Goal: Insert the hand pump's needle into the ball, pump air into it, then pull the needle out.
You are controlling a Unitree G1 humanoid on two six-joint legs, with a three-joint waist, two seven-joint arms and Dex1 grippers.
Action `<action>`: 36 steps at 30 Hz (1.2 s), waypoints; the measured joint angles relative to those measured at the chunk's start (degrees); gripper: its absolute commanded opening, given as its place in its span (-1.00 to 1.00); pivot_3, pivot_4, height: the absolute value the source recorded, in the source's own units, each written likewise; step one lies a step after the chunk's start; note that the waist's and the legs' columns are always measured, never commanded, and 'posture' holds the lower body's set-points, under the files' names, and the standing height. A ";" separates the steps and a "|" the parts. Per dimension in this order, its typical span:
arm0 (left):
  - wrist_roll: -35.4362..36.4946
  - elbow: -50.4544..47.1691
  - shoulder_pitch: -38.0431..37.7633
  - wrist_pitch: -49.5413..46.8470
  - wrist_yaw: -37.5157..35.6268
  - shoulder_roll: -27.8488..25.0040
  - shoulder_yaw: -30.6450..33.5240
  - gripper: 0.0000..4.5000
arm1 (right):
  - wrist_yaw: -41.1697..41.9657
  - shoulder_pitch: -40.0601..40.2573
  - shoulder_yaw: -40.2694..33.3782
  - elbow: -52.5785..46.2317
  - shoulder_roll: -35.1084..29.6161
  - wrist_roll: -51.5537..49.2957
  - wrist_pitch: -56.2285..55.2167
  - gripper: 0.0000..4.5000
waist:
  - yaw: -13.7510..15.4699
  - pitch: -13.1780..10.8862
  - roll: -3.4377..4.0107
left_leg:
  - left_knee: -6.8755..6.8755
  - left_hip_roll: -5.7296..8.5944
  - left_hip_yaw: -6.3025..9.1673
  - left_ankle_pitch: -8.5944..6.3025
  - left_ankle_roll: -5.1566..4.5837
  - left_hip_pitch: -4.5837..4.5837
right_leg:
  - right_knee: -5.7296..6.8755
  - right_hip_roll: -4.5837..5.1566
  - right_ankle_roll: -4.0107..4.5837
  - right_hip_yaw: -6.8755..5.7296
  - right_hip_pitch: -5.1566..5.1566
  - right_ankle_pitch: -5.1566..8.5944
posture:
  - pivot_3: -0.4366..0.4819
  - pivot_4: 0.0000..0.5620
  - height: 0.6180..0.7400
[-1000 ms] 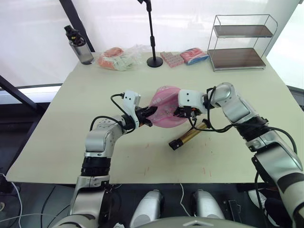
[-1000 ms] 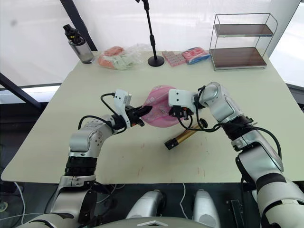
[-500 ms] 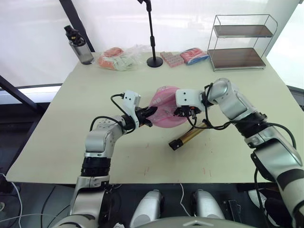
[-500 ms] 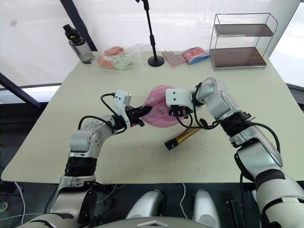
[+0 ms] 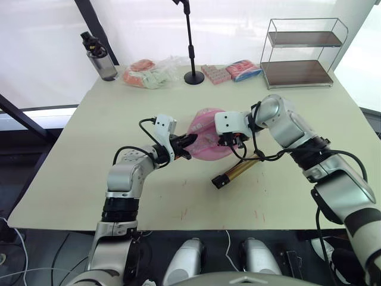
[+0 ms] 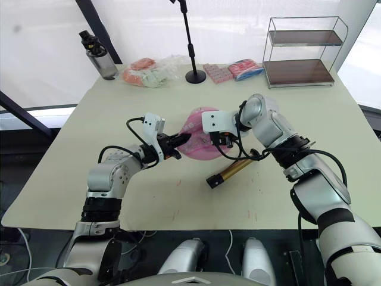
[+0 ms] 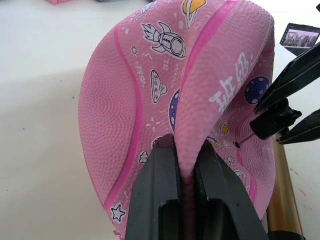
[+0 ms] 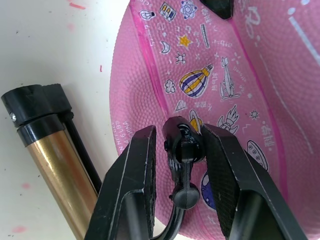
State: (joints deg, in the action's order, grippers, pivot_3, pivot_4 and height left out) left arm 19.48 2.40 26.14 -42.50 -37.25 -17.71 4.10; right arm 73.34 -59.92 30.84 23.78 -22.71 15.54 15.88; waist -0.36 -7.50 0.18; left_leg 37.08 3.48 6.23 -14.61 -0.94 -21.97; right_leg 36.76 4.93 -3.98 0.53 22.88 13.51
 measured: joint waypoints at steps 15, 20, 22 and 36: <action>0.04 -0.13 -0.31 0.19 0.04 0.07 -0.02 -1.00 | 0.85 -0.22 0.17 0.99 0.09 0.27 -0.99 -0.85 | 0.12 0.00 0.00 | 0.00 0.00 0.01 0.00 0.00 0.01 | 0.00 0.00 0.00 0.00 -0.01 0.00 | -0.05 -0.47 1.00; 0.04 -0.13 -0.30 0.20 0.04 0.00 -0.02 -1.00 | 0.47 -0.36 0.66 1.21 0.07 1.10 -2.16 -0.85 | 0.12 0.00 0.00 | 0.00 0.01 0.01 0.00 0.00 0.01 | 0.00 0.00 0.00 0.00 -0.01 0.00 | -0.05 -0.47 1.00; 0.04 -0.13 -0.29 0.24 0.04 0.01 -0.02 -1.00 | 0.41 -0.62 0.88 1.55 0.07 1.24 -2.49 -0.85 | 0.12 0.00 0.00 | 0.00 0.01 0.00 0.00 0.00 0.01 | 0.00 0.00 0.00 0.00 -0.01 0.00 | -0.05 -0.47 1.00; 0.14 0.87 0.18 0.25 0.98 0.12 0.07 -1.00 | -4.25 -0.92 3.71 4.99 2.58 5.04 -4.94 -0.85 | -0.39 0.08 0.01 | -0.01 0.01 0.02 -0.02 -0.02 0.33 | 0.04 -0.03 0.00 0.04 -0.26 0.00 | -0.05 -0.47 1.00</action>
State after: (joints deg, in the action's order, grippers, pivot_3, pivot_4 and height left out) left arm 19.62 3.27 26.32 -42.25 -36.28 -17.59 4.17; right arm 69.10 -60.84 34.54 28.77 -20.13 20.58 10.94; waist -0.75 -7.43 0.19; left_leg 37.07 3.48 6.24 -14.63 -0.96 -21.65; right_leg 36.80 4.90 -3.98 0.57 22.62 13.52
